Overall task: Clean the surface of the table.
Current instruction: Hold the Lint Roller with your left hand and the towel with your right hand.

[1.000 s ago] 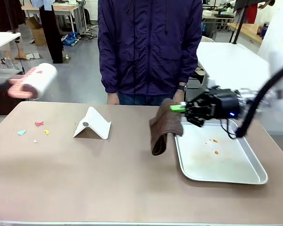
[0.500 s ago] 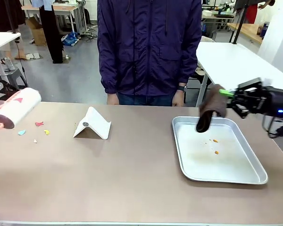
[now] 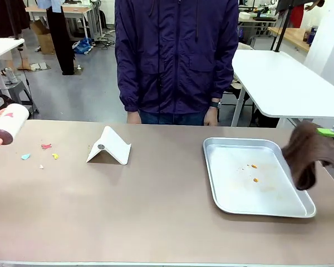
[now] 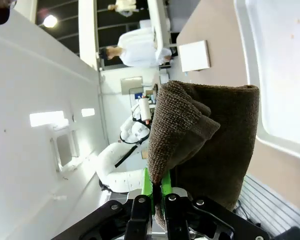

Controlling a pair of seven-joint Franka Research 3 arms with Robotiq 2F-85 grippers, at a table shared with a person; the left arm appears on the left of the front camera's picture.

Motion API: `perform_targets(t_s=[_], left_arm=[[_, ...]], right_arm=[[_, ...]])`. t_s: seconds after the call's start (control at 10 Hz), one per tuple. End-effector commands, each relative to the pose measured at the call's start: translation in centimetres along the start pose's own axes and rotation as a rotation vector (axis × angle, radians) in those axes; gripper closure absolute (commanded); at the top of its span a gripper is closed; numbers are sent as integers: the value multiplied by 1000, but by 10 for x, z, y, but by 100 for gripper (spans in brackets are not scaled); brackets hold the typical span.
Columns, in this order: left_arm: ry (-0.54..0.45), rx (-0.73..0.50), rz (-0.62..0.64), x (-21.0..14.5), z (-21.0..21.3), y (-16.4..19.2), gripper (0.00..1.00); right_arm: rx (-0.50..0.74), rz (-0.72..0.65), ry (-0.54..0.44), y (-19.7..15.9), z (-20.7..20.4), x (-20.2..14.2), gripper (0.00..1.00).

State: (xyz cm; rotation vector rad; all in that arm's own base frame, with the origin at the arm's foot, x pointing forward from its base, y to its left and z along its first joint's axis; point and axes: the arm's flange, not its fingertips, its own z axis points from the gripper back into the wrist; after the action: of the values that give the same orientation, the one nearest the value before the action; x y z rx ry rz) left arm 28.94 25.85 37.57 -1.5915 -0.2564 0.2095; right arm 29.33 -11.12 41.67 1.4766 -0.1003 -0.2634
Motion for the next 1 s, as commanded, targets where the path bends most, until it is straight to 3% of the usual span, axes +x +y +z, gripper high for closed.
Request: perform_targets(t_s=[0.0, 0.2, 0.6, 0.7, 0.8, 0.9], left_arm=[[-176, -56, 29, -5, 25, 3, 100], [-180, -23, 59, -14, 51, 9, 100], [156, 168, -7, -1, 63, 0, 100], [153, 209, 19, 6, 55, -2, 100], [51, 133, 45, -6, 57, -1, 100], [51, 133, 45, -6, 57, -1, 100]], right_arm=[[5, -24, -67, -11, -13, -74, 100], [52, 17, -70, -21, -1, -74, 100], [96, -1, -60, -31, -2, -54, 100], [51, -11, -67, -7, 42, -19, 100], [51, -11, -67, -7, 42, -19, 100], [51, -11, -67, -7, 42, -19, 100]])
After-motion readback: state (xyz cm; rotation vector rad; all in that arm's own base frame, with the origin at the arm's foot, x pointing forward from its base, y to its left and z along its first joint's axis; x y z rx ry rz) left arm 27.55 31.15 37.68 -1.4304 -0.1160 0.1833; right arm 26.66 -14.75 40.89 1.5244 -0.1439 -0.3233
